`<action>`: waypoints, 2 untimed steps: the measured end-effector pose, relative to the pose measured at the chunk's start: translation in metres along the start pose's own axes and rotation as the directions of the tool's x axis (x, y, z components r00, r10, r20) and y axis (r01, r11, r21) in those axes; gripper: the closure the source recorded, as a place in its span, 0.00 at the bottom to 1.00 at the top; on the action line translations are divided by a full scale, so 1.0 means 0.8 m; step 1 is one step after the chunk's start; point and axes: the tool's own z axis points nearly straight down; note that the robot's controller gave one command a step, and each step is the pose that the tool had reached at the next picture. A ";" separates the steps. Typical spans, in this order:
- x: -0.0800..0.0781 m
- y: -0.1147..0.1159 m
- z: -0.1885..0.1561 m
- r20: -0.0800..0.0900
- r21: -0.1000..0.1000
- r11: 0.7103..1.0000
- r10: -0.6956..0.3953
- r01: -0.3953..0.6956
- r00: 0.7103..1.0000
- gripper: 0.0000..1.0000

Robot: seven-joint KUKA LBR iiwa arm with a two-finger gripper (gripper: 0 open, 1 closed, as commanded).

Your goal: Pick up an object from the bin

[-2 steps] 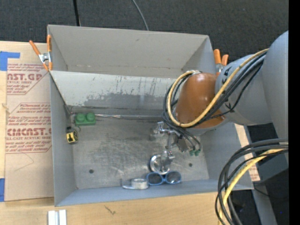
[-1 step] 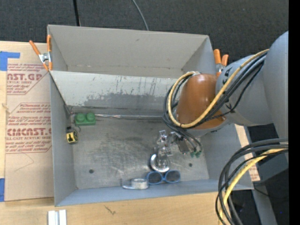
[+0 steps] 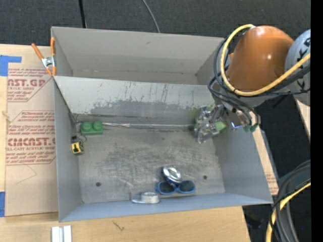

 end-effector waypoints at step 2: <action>0.016 -0.014 0.104 -0.012 -0.015 0.910 -0.413 0.413 0.910 1.00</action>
Offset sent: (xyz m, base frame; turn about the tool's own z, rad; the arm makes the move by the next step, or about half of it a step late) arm 0.0027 -0.0247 -0.0050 -0.4127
